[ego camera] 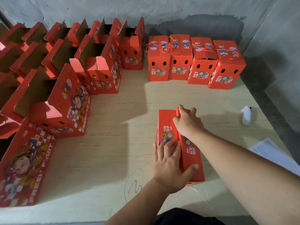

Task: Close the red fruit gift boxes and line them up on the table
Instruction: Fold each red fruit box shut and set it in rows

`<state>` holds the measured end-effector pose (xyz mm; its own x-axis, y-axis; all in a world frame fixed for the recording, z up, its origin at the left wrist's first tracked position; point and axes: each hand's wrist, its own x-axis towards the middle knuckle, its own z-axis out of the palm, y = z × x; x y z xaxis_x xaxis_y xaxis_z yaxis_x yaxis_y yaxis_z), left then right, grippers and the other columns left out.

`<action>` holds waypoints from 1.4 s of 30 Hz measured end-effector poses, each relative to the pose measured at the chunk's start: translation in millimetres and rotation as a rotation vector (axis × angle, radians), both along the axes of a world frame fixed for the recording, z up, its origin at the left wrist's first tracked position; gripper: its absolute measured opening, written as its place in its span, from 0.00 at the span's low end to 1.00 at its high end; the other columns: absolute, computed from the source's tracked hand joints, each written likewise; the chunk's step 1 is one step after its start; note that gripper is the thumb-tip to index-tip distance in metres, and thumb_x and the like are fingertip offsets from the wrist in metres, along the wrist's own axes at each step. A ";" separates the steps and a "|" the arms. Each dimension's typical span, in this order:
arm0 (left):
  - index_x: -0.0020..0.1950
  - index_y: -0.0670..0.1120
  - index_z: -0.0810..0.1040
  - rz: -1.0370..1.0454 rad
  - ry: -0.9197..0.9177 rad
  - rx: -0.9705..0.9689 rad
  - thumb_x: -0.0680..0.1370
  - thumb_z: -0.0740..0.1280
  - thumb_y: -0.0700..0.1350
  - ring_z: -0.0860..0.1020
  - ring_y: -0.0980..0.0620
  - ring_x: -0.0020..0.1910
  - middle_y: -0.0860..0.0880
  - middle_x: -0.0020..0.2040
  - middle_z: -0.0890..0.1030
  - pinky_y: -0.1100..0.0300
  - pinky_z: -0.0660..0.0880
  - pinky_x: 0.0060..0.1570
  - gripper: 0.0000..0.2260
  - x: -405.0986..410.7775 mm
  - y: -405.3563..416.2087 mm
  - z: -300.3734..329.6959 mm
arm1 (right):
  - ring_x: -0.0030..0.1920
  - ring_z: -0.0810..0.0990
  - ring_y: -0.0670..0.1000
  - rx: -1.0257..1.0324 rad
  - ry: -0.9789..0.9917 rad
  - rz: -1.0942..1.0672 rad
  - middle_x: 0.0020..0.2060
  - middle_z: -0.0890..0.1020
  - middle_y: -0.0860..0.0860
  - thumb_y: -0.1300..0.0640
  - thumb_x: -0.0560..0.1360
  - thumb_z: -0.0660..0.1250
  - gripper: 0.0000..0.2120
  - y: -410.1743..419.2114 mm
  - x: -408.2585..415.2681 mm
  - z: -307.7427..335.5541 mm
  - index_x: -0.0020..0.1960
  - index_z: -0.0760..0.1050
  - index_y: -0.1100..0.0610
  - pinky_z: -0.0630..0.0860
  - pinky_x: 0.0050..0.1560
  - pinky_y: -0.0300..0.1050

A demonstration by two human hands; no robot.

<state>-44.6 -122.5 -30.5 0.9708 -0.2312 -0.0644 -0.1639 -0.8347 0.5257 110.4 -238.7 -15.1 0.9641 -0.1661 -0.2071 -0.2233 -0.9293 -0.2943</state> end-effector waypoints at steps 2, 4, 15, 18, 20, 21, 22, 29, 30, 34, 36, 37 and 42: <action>0.84 0.54 0.51 -0.004 0.003 0.024 0.74 0.51 0.79 0.42 0.47 0.81 0.49 0.81 0.55 0.47 0.23 0.74 0.46 -0.7 0.7 -1.5 | 0.47 0.79 0.65 -0.016 0.006 0.018 0.64 0.65 0.58 0.44 0.81 0.54 0.26 -1.4 2.5 -0.7 0.78 0.54 0.44 0.77 0.43 0.53; 0.85 0.52 0.47 -0.026 -0.004 0.096 0.73 0.48 0.80 0.41 0.46 0.82 0.49 0.82 0.53 0.44 0.24 0.74 0.48 -0.1 -0.4 -4.1 | 0.46 0.76 0.64 -0.022 0.026 0.027 0.65 0.64 0.59 0.45 0.82 0.54 0.27 -0.2 4.2 -1.4 0.79 0.53 0.45 0.74 0.42 0.52; 0.80 0.45 0.65 0.001 -0.168 0.107 0.81 0.52 0.69 0.63 0.45 0.78 0.49 0.73 0.71 0.43 0.48 0.77 0.36 -2.0 -4.5 -14.0 | 0.63 0.72 0.67 -0.001 0.042 0.028 0.77 0.49 0.54 0.36 0.83 0.48 0.27 2.1 -7.4 -13.0 0.80 0.45 0.35 0.73 0.58 0.58; 0.79 0.50 0.67 0.025 -0.146 -0.013 0.77 0.54 0.75 0.61 0.48 0.77 0.55 0.72 0.72 0.48 0.55 0.77 0.40 2.0 -0.4 -12.3 | 0.69 0.67 0.68 0.058 0.115 0.041 0.80 0.41 0.51 0.33 0.81 0.51 0.31 -1.3 -6.3 -13.4 0.80 0.41 0.33 0.71 0.62 0.59; 0.79 0.53 0.67 0.036 -0.128 -0.093 0.78 0.56 0.73 0.60 0.49 0.77 0.57 0.71 0.73 0.51 0.58 0.76 0.36 2.9 5.2 -11.6 | 0.75 0.61 0.67 0.171 0.146 0.066 0.81 0.35 0.49 0.32 0.79 0.57 0.38 -7.6 -15.3 -12.5 0.80 0.37 0.33 0.66 0.71 0.59; 0.80 0.54 0.66 0.033 -0.121 -0.127 0.80 0.56 0.69 0.59 0.49 0.78 0.58 0.72 0.72 0.51 0.58 0.76 0.32 3.0 7.6 -11.0 | 0.78 0.58 0.64 0.251 0.122 0.073 0.81 0.35 0.49 0.34 0.79 0.61 0.41 -12.4 -27.0 -13.1 0.81 0.37 0.34 0.63 0.74 0.57; 0.80 0.54 0.66 0.020 -0.109 -0.162 0.80 0.56 0.64 0.59 0.49 0.78 0.58 0.72 0.72 0.50 0.58 0.76 0.29 2.9 9.3 -10.7 | 0.80 0.54 0.58 0.353 0.079 0.073 0.81 0.37 0.50 0.36 0.79 0.64 0.42 -18.9 -44.6 -16.0 0.82 0.39 0.37 0.58 0.76 0.52; 0.79 0.50 0.61 -0.044 0.028 -0.257 0.78 0.62 0.57 0.57 0.52 0.72 0.51 0.74 0.62 0.51 0.56 0.76 0.30 7.9 21.0 -3.5 | 0.67 0.59 0.24 0.745 -0.006 0.025 0.70 0.63 0.49 0.56 0.81 0.68 0.40 -46.4 -158.0 -38.0 0.81 0.47 0.37 0.60 0.70 0.30; 0.80 0.51 0.59 -0.039 0.100 -0.277 0.78 0.65 0.55 0.54 0.54 0.72 0.51 0.75 0.58 0.52 0.53 0.77 0.32 11.8 23.0 -3.6 | 0.66 0.59 0.23 0.746 -0.018 0.042 0.70 0.63 0.48 0.57 0.81 0.68 0.39 -45.4 -155.8 -36.1 0.81 0.50 0.38 0.61 0.66 0.24; 0.81 0.56 0.53 -0.024 0.184 -0.206 0.77 0.64 0.45 0.49 0.49 0.74 0.53 0.77 0.50 0.51 0.49 0.78 0.35 19.6 17.8 -3.0 | 0.63 0.53 0.16 0.684 0.059 0.143 0.73 0.50 0.36 0.43 0.70 0.64 0.37 -38.8 -150.2 -24.6 0.75 0.53 0.27 0.59 0.56 0.17; 0.80 0.59 0.54 -0.023 0.214 -0.196 0.76 0.64 0.45 0.48 0.49 0.75 0.53 0.77 0.51 0.49 0.50 0.78 0.35 19.7 15.4 -2.8 | 0.63 0.52 0.15 0.650 0.052 0.190 0.74 0.45 0.32 0.39 0.68 0.60 0.35 -38.6 -154.6 -25.2 0.72 0.52 0.21 0.59 0.61 0.21; 0.79 0.60 0.55 -0.025 0.225 -0.203 0.77 0.64 0.46 0.48 0.49 0.74 0.54 0.77 0.51 0.49 0.51 0.78 0.33 19.9 15.6 -3.3 | 0.64 0.52 0.16 0.649 0.037 0.203 0.75 0.44 0.32 0.38 0.71 0.60 0.32 -38.5 -156.7 -25.7 0.70 0.51 0.19 0.60 0.65 0.26; 0.79 0.53 0.63 0.032 0.107 -0.261 0.83 0.61 0.44 0.53 0.49 0.73 0.52 0.75 0.60 0.57 0.49 0.77 0.24 20.4 16.0 -4.1 | 0.71 0.67 0.38 0.500 -0.061 0.218 0.75 0.50 0.36 0.29 0.76 0.54 0.27 -36.9 -161.3 -20.0 0.73 0.50 0.20 0.74 0.67 0.46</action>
<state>-24.1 -106.5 -34.6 0.9686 -0.2229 -0.1098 -0.0714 -0.6729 0.7362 -50.9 -275.6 -35.0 0.9778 0.1434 -0.1526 -0.0101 -0.6957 -0.7182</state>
